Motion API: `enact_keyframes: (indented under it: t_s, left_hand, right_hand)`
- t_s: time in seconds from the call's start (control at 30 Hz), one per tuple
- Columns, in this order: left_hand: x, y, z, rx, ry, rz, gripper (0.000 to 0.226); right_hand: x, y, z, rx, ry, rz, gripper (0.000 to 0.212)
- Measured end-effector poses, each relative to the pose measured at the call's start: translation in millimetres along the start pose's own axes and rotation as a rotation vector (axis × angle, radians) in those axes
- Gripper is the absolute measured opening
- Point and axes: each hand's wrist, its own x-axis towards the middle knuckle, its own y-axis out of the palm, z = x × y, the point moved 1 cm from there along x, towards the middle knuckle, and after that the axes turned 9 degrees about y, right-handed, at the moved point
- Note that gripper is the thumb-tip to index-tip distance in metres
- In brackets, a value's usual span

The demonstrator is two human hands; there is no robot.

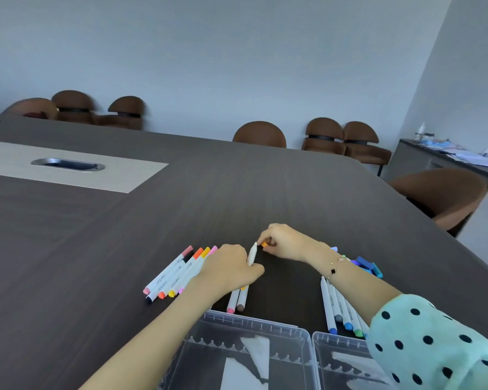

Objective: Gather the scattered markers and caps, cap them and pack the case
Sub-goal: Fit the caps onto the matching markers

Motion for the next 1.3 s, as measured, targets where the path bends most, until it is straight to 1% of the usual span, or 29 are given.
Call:
enact_keyframes:
  t_s: [0.13, 0.27, 0.33, 0.37, 0.4, 0.47, 0.5, 0.53, 0.6, 0.7, 0.83, 0.97, 1.17, 1.3]
  left_hand:
    - [1.8, 0.6, 3.8, -0.022, -0.005, -0.067, 0.041]
    - [0.1, 2.6, 1.8, -0.031, 0.017, -0.040, 0.035]
    - [-1.7, 1.1, -1.0, -0.022, 0.046, -0.042, 0.035]
    - [-2.1, 0.5, -2.1, -0.021, 0.062, -0.043, 0.035]
    - [-2.6, 0.3, -3.2, -0.022, 0.079, -0.034, 0.034]
    - [-3.5, 1.8, -5.9, -0.047, 0.102, 0.010, 0.029]
    - [-3.7, 3.1, -7.3, -0.063, 0.108, 0.031, 0.027]
    - [-3.9, 4.1, -8.5, -0.071, 0.113, 0.045, 0.025]
    - [-4.0, 4.6, -10.5, -0.070, 0.120, 0.048, 0.025]
    - [-4.5, 2.9, -11.9, -0.069, 0.123, 0.040, 0.026]
    - [-5.0, 2.9, -11.9, -0.065, 0.125, 0.040, 0.026]
    - [-4.7, 3.3, -11.8, -0.061, 0.123, 0.048, 0.028]
    - [-5.4, 6.5, -13.4, -0.118, 0.112, 0.041, 0.038]
    - [-4.4, 7.7, -17.5, -0.189, 0.086, 0.019, 0.039]
  right_hand:
    - [-12.8, -0.5, -13.6, 0.106, 0.121, 0.041, 0.023]
    - [-23.7, 1.1, -18.1, 0.117, 0.154, -0.012, 0.014]
    - [-28.4, 1.1, -18.5, 0.189, 0.174, -0.068, 0.010]
    - [-30.5, 0.8, -17.5, 0.286, 0.193, -0.115, 0.008]
    - [-33.2, -0.3, -15.4, 0.434, 0.229, -0.168, 0.009]
    - [-39.5, -4.4, -7.4, 0.822, 0.348, -0.246, 0.013]
    - [-41.6, -5.9, -2.8, 0.986, 0.411, -0.254, 0.016]
    - [-43.8, -6.6, 1.7, 1.099, 0.465, -0.248, 0.020]
    - [-46.2, -4.9, 8.6, 1.248, 0.526, -0.234, 0.020]
    - [-47.3, -1.1, 14.0, 1.414, 0.520, -0.213, 0.017]
    - [-49.8, -1.0, 16.3, 1.403, 0.472, -0.155, 0.022]
    - [-53.1, -2.0, 18.5, 1.414, 0.426, -0.122, 0.021]
    - [-55.6, -4.7, 25.2, 1.088, 0.356, -0.150, 0.020]
    - [-53.6, -10.5, 28.7, 0.993, 0.352, -0.188, 0.021]
